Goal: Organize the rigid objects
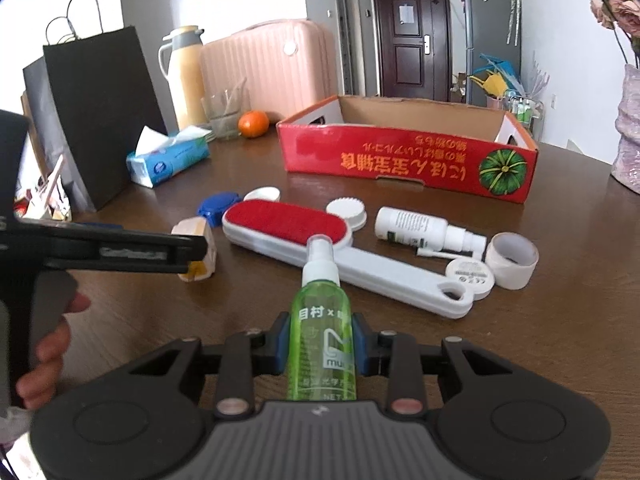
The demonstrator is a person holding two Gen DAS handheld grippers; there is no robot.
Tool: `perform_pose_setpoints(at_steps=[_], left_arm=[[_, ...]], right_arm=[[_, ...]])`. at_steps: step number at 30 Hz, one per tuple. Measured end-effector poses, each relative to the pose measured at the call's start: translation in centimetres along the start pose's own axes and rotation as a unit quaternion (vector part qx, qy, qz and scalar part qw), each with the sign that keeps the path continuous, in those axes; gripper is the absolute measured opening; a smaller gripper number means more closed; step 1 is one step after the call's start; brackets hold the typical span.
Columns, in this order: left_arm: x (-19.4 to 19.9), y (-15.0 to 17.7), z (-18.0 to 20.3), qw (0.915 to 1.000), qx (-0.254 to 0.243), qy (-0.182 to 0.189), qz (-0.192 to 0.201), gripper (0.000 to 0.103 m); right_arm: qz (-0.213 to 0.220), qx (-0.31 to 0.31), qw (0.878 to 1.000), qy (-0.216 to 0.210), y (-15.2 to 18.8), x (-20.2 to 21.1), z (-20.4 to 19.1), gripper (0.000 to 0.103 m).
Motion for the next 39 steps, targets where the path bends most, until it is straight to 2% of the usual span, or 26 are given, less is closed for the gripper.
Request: perform_pose_setpoints(at_steps=[3,6,9,11,15,16,17,18,30,39], left_arm=[[-0.8,-0.4,0.4,0.9996,0.008,-0.026,-0.005,0.103],[-1.3,-0.7,0.6,0.9993,0.014,-0.035,-0.006,0.101],[-1.6,-0.8,0.8,0.9989,0.015,-0.043,-0.008,0.092],[-1.9,-0.8,1.0,0.9988,0.015,-0.044,-0.016,0.079],[-2.4,-0.5,1.2,0.9988,0.018,-0.037,-0.029,0.063],[-2.4,-0.5,1.2,0.9988,0.018,-0.035,-0.028,0.054],[-2.4,-0.4,1.3,0.9989,0.017,-0.033,-0.029,0.041],[-2.4,-0.3,1.4,0.9990,0.016,-0.029,-0.030,0.034],[-1.6,0.4,0.9,0.9994,0.010,-0.013,-0.032,0.033],[1.8,-0.4,0.2,0.9999,0.014,0.005,0.009,0.033]], right_arm=[[0.006,-0.006,1.000,0.005,-0.2,0.3,0.6,0.030],[0.009,-0.011,1.000,0.006,-0.2,0.4,1.0,0.030],[0.011,-0.014,1.000,0.006,-0.2,0.5,1.3,0.030],[0.012,-0.016,1.000,0.006,-0.3,0.5,1.4,0.030],[0.015,-0.020,1.000,0.006,-0.3,0.6,1.5,0.030],[0.016,-0.021,1.000,0.005,-0.3,0.6,1.5,0.030],[0.016,-0.022,1.000,0.005,-0.3,0.6,1.5,0.030],[0.017,-0.022,1.000,0.005,-0.3,0.7,1.5,0.030],[0.025,-0.032,0.999,0.008,-0.3,1.4,1.6,0.030],[0.039,-0.038,0.998,0.011,-1.0,2.3,1.8,0.030]])
Point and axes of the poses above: each gripper's, at about its wrist camera, not at the fingertips, and x roughly against the way its jaws point, z to its right, y to its underside, the point moved 7 cm from there along -x, roughly the way its jaws point, and after that the axes turned 15 degrees about -z, right-handed, at the moved point
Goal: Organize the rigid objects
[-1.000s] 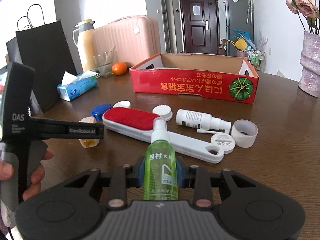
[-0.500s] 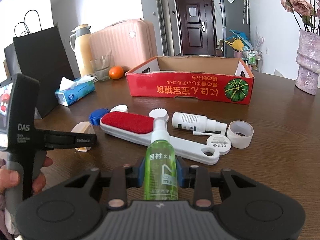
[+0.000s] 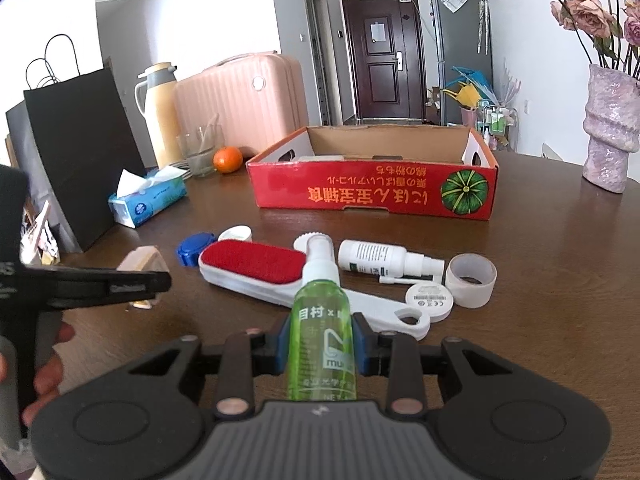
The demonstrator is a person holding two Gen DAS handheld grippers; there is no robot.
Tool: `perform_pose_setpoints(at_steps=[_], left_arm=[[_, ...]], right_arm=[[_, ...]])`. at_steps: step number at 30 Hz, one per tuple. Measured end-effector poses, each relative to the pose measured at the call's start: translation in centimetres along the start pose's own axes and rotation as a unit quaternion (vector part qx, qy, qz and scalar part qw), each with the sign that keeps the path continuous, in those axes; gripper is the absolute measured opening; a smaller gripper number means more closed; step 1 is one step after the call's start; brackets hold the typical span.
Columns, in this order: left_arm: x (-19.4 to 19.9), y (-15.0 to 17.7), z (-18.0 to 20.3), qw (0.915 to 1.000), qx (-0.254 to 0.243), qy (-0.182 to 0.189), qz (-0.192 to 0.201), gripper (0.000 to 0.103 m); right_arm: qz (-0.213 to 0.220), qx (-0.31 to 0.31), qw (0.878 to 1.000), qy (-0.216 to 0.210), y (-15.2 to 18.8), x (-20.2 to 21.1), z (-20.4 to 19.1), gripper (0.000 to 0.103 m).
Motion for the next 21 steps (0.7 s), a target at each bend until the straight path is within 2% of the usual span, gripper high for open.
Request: perform_pose_setpoints(at_steps=[10,21], left_arm=[[4.2,-3.6,2.2,0.9977,-0.019,0.028,0.059,0.033],[4.4,-8.8,5.2,0.9944,-0.025,0.061,0.082,0.033]], right_arm=[[0.038,-0.010,0.999,0.005,-3.3,1.6,0.6,0.030],[0.071,-0.042,0.996,0.018,-8.7,0.9,3.0,0.030]])
Point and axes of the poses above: each gripper's, at about its wrist camera, not at the fingertips, and x roughly against the way its jaws point, z to its right, y to its underside, the point moved 7 cm from there along -x, roughly the way its jaws point, and after that the axes turned 15 degrees about -z, right-handed, at the moved point
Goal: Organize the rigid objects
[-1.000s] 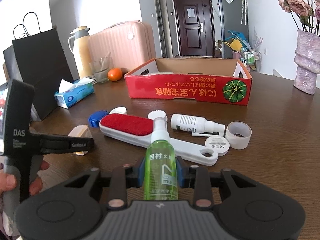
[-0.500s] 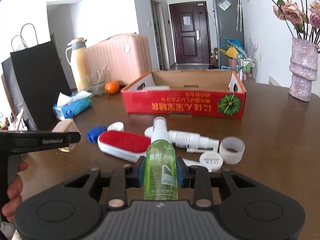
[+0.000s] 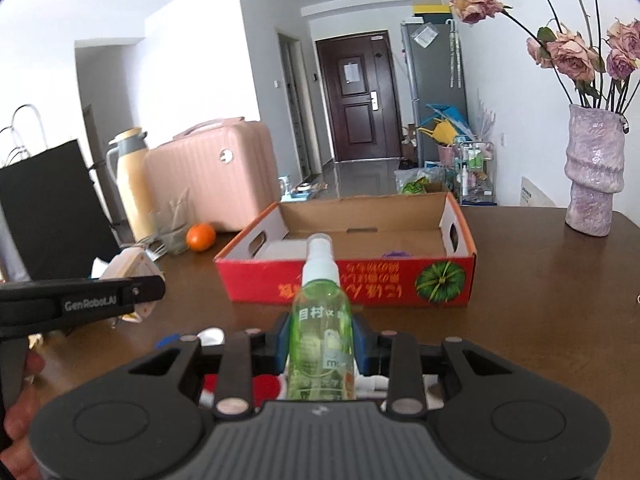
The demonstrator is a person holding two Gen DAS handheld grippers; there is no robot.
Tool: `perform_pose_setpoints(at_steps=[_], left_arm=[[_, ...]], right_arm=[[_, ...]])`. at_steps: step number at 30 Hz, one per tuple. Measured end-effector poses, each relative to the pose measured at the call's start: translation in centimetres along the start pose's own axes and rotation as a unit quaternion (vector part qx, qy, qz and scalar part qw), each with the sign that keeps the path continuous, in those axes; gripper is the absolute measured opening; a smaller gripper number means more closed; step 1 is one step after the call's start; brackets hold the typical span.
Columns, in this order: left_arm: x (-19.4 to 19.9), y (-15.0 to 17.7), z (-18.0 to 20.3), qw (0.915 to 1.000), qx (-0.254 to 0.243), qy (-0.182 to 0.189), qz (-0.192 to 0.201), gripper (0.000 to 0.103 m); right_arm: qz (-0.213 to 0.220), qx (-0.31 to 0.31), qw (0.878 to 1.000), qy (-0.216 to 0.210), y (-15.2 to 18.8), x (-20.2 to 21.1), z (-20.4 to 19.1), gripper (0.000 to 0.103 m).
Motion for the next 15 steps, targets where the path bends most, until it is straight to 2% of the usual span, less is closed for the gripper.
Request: perform_pose_setpoints(at_steps=[15], left_arm=[[-6.6,-6.8,4.5,0.9996,-0.008,0.025,0.009,0.033]], right_arm=[[0.018,-0.052,0.998,0.021,-7.7,-6.7,5.2,0.030]])
Point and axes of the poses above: each gripper's, at about its wrist camera, not at the fingertips, and x roughly against the way its jaws point, z to its right, y to its underside, the point moved 7 cm from there along -x, roughly the way its jaws point, and after that the axes turned 15 degrees about -z, right-handed, at the moved point
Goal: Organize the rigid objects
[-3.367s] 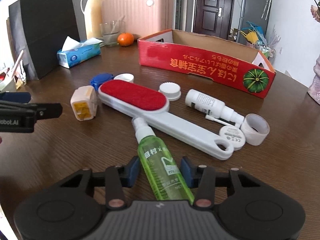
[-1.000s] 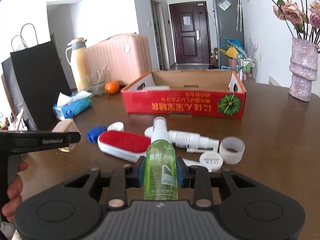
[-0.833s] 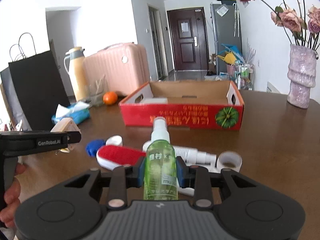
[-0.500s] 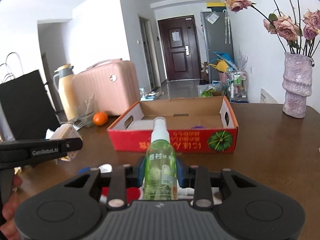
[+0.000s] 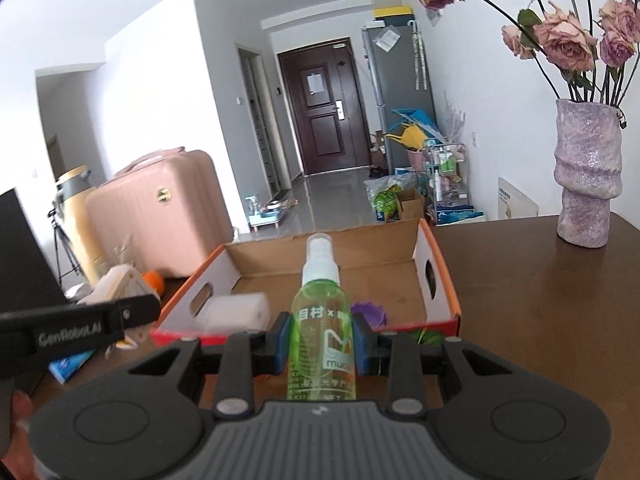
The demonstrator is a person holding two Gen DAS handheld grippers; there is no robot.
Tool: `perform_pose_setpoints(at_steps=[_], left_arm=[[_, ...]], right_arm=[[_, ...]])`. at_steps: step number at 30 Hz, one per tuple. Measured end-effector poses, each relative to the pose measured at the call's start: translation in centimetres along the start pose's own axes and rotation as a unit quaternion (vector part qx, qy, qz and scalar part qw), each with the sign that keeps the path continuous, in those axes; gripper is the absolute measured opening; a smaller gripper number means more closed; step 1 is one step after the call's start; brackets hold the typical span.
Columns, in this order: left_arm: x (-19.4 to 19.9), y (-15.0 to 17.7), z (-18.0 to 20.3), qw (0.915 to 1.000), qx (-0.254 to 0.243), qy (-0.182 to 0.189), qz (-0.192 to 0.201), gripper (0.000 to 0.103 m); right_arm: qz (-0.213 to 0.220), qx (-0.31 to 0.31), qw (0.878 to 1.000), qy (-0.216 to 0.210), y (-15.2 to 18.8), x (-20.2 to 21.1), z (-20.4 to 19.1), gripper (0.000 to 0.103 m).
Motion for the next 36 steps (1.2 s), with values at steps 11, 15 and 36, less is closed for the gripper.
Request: perform_pose_setpoints(at_steps=[11,15,36], left_arm=[[-6.3,-3.7,2.0,1.0000,-0.003,-0.002,-0.007,0.033],[-8.7,-4.8,2.4,0.9999,-0.001,-0.004,-0.016,0.033],[-15.6,-5.6,3.0,0.9965,-0.022,-0.028,-0.076,0.033]], right_arm=[[-0.001,-0.026,1.000,0.013,-5.2,-6.3,3.9,0.030],[-0.011,-0.029,0.999,0.015,-6.3,-8.8,4.8,0.030],[-0.068,-0.026,0.997,0.041,-6.9,-15.3,5.9,0.030]])
Point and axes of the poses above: each gripper's, at about its wrist camera, not at the fingertips, and x roughly against the way its jaws point, z to its right, y to its underside, the point moved 7 cm from there along -x, roughly the way its jaws point, and after that the axes turned 15 degrees about -z, right-handed, at the moved point
